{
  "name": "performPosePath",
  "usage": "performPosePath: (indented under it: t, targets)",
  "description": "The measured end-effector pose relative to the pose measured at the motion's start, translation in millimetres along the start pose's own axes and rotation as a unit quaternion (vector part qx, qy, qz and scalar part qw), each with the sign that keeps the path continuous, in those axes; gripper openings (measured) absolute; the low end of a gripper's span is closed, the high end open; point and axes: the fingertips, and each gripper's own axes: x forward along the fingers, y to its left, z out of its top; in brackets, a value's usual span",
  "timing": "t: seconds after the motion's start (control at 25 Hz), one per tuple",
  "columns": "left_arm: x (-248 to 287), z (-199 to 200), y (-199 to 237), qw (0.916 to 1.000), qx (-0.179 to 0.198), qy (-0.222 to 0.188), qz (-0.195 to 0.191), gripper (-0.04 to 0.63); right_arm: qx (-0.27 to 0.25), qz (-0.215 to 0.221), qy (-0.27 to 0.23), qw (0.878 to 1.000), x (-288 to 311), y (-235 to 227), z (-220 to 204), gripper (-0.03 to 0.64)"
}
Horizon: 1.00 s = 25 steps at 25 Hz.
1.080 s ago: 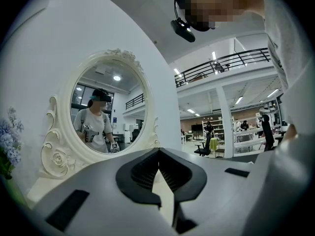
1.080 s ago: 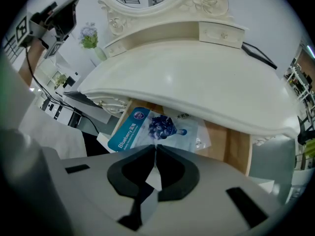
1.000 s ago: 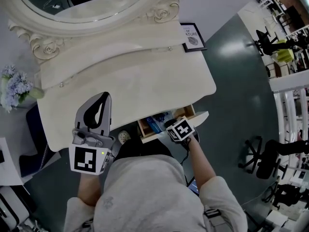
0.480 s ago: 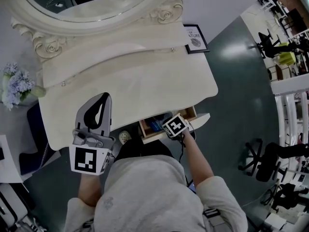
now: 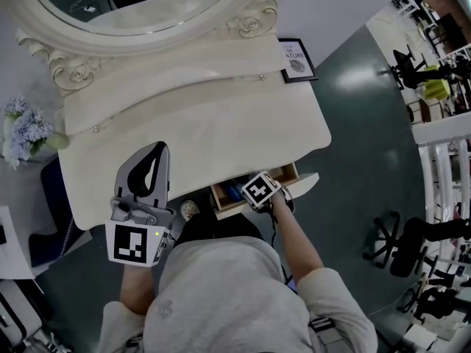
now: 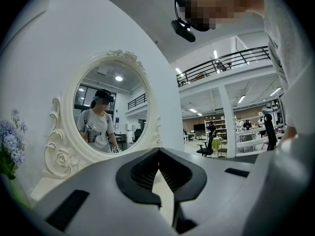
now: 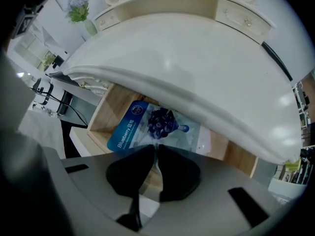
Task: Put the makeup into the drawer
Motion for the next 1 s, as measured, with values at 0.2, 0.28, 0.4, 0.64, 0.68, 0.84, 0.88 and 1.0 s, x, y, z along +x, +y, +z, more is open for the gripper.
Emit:
performPosePath:
  t: [0.2, 0.28, 0.4, 0.64, 0.68, 0.84, 0.88, 1.0]
  targets:
    - [0.0, 0.6, 0.3, 1.0000, 0.001, 0.001, 0.002, 0.014, -0.019, -0.036, 0.015, 0.999, -1.8, -10.0, -2.2, 0.065]
    - [-0.5, 1.1, 1.2, 1.0000, 0.002, 0.000, 0.003, 0.014, -0.018, -0.036, 0.010, 0.999, -3.8, -9.2, -1.2, 0.075]
    - [-0.4, 1.9, 2.3, 1.0000, 0.002, -0.001, 0.003, 0.014, -0.004, -0.008, 0.008, 1.000, -10.5, 1.1, -4.4, 0.074]
    - [-0.6, 4.3, 3.2, 1.0000, 0.004, -0.006, 0.005, 0.014, -0.010, 0.005, -0.071, 0.997, -44.3, -3.8, 9.8, 0.025]
    - [-1.0, 4.6, 3.2, 1.0000, 0.004, -0.007, 0.005, 0.014, -0.009, 0.015, -0.088, 0.996, -51.2, -0.1, 12.5, 0.023]
    - [-2.3, 6.8, 3.7, 0.9999, 0.005, -0.008, 0.007, 0.014, -0.020, 0.043, -0.157, 0.986, -79.7, 14.3, 26.7, 0.021]
    - [-2.5, 7.5, 3.7, 0.9999, 0.005, -0.009, 0.007, 0.014, -0.022, 0.048, -0.174, 0.983, -87.9, 17.2, 31.6, 0.021]
    - [-3.2, 9.4, 3.2, 0.9999, 0.007, -0.013, 0.007, 0.014, -0.024, 0.061, -0.226, 0.972, -114.1, 24.3, 48.5, 0.021]
